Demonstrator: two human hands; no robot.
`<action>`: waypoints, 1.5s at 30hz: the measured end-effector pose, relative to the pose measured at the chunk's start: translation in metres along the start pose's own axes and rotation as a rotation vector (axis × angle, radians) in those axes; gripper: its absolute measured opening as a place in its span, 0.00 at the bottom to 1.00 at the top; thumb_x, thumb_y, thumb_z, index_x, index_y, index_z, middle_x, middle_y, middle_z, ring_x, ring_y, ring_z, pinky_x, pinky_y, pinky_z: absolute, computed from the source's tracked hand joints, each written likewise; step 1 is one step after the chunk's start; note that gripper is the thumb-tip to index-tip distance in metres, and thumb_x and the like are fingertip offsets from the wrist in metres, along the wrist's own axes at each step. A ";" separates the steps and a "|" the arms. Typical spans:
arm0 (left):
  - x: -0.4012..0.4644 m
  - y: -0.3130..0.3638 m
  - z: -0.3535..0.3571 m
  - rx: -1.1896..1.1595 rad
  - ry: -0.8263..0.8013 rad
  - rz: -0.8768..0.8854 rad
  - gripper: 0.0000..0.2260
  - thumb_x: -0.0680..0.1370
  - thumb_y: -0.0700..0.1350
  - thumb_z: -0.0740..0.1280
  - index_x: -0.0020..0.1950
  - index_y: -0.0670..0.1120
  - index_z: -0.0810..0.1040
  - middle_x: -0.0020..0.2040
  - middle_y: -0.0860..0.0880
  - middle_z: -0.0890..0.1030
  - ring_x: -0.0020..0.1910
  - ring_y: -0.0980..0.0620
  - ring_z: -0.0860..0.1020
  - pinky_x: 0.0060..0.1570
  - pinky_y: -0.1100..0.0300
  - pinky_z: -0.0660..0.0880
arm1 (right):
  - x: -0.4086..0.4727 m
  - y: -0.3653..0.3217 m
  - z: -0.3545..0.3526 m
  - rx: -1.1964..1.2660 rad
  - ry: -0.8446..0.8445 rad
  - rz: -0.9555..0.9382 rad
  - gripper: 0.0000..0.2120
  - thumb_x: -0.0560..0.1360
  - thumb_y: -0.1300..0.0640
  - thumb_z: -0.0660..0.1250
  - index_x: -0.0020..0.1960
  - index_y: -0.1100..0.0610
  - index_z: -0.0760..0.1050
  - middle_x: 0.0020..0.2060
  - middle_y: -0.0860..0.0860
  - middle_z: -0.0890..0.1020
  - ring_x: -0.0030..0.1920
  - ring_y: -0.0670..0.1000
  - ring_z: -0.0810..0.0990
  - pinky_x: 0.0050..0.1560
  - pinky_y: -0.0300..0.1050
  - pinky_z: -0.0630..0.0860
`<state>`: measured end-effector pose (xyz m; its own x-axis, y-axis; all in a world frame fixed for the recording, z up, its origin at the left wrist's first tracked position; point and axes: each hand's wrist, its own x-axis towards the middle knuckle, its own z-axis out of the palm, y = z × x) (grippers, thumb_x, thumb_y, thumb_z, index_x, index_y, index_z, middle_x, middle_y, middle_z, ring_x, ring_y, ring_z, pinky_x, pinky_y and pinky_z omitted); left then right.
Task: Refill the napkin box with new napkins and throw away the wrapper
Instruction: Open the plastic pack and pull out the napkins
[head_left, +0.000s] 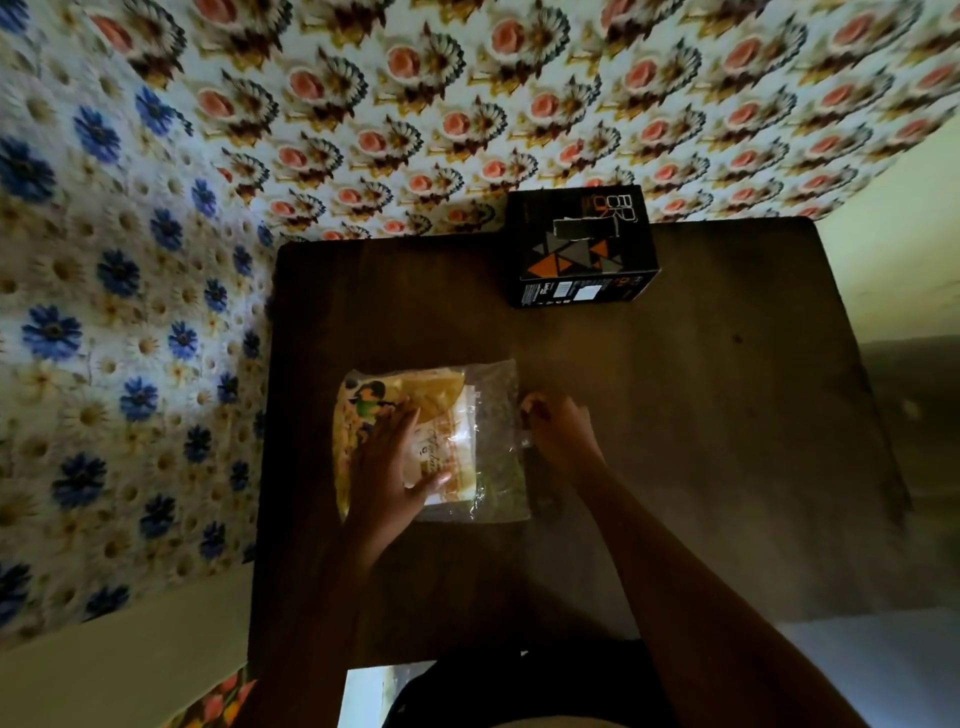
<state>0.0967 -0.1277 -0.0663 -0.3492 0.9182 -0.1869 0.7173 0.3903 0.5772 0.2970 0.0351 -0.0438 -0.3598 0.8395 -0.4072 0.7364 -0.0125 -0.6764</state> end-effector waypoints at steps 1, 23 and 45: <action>0.000 -0.001 0.000 -0.003 0.001 0.003 0.44 0.72 0.70 0.64 0.82 0.50 0.58 0.82 0.48 0.60 0.82 0.45 0.58 0.75 0.33 0.60 | 0.002 -0.005 0.001 0.014 -0.004 0.007 0.09 0.80 0.60 0.62 0.50 0.56 0.82 0.42 0.48 0.82 0.38 0.43 0.77 0.46 0.40 0.74; -0.002 0.001 -0.001 -0.040 -0.003 -0.017 0.45 0.71 0.71 0.64 0.82 0.52 0.56 0.83 0.50 0.57 0.83 0.46 0.55 0.77 0.33 0.56 | 0.008 -0.006 0.011 0.332 0.064 -0.035 0.16 0.74 0.73 0.67 0.40 0.51 0.76 0.38 0.47 0.82 0.39 0.40 0.83 0.42 0.40 0.81; -0.001 0.000 0.001 -0.027 0.007 -0.021 0.44 0.72 0.70 0.65 0.82 0.51 0.58 0.83 0.49 0.59 0.82 0.45 0.56 0.76 0.33 0.56 | -0.032 0.021 0.028 -0.022 0.123 -0.030 0.09 0.71 0.49 0.77 0.46 0.53 0.83 0.50 0.46 0.73 0.52 0.47 0.70 0.54 0.45 0.70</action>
<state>0.0981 -0.1288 -0.0671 -0.3685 0.9092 -0.1938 0.6929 0.4076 0.5948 0.3082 -0.0075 -0.0618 -0.3104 0.8994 -0.3077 0.7388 0.0246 -0.6735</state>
